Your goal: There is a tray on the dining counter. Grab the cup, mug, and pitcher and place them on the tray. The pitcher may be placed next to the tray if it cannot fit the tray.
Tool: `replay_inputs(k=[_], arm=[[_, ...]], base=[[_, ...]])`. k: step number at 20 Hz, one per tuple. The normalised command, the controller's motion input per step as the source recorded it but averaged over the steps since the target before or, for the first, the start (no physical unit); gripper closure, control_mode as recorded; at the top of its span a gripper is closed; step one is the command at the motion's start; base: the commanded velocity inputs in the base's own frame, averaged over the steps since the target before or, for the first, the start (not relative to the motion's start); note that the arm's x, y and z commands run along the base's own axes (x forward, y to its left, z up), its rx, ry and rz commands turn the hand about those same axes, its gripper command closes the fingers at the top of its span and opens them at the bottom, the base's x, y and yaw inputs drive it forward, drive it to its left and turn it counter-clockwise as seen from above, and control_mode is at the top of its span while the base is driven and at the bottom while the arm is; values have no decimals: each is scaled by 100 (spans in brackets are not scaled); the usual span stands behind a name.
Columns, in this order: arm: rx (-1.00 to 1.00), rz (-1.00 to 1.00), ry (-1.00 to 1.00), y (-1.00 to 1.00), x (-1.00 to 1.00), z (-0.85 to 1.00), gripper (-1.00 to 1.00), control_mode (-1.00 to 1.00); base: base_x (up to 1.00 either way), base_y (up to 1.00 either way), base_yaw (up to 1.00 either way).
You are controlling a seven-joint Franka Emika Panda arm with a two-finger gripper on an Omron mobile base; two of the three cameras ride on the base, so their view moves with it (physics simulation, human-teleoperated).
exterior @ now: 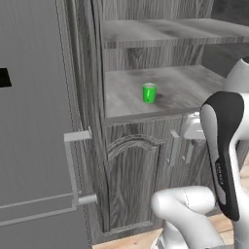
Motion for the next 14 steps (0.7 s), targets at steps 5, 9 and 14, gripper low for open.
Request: replay_inputs(k=[5,9,14], arm=[[0,0,-24,1,19,0,-100,-100],[0,0,-15,0,5,0,-100,-100],[-3,-5,-3,0,0,0,-100,-100]], base=[[0,0,0],[0,0,0],[0,0,0]])
